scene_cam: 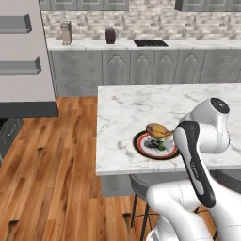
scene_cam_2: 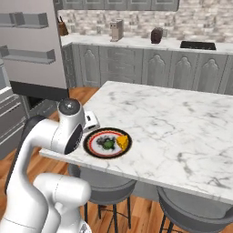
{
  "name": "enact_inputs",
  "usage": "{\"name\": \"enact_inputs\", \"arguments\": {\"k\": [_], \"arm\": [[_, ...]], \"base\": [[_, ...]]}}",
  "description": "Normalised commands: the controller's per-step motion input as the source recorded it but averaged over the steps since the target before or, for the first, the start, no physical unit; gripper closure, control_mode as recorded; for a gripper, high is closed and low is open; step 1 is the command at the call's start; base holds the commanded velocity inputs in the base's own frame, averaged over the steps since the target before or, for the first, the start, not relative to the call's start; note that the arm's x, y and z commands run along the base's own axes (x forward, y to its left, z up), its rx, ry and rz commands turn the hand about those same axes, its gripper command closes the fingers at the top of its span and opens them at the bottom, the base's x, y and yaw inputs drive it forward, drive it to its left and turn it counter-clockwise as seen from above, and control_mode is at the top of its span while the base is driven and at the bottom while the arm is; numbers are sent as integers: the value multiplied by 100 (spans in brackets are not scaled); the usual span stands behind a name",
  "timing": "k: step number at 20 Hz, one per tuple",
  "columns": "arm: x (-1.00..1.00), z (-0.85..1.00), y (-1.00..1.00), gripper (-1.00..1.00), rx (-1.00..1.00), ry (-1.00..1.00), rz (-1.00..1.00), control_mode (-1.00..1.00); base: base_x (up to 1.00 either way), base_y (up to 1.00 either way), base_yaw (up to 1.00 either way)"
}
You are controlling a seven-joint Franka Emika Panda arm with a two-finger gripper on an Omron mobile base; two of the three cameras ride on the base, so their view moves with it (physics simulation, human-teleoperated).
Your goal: Take the cheese, chicken drumstick, and avocado from the fridge and place them on the plate on the dining counter to create an appetizer plate.
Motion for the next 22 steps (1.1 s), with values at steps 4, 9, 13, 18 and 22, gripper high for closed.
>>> {"name": "enact_inputs", "arguments": {"k": [4, 9, 13, 18, 22], "arm": [[0, -12, -36, 100, 0, 12, -31, -100], [0, -26, -9, 100, 2, 4, -46, -100], [4, -19, 0, 100, 10, 0, -45, -100], [8, -5, 8, 100, 15, 8, -32, -100], [21, 0, 21, 100, 16, 20, -15, -100]], "base": [[0, 0, 0], [0, 0, 0], [0, 0, 0], [0, 0, 0], [0, 0, 0]]}}
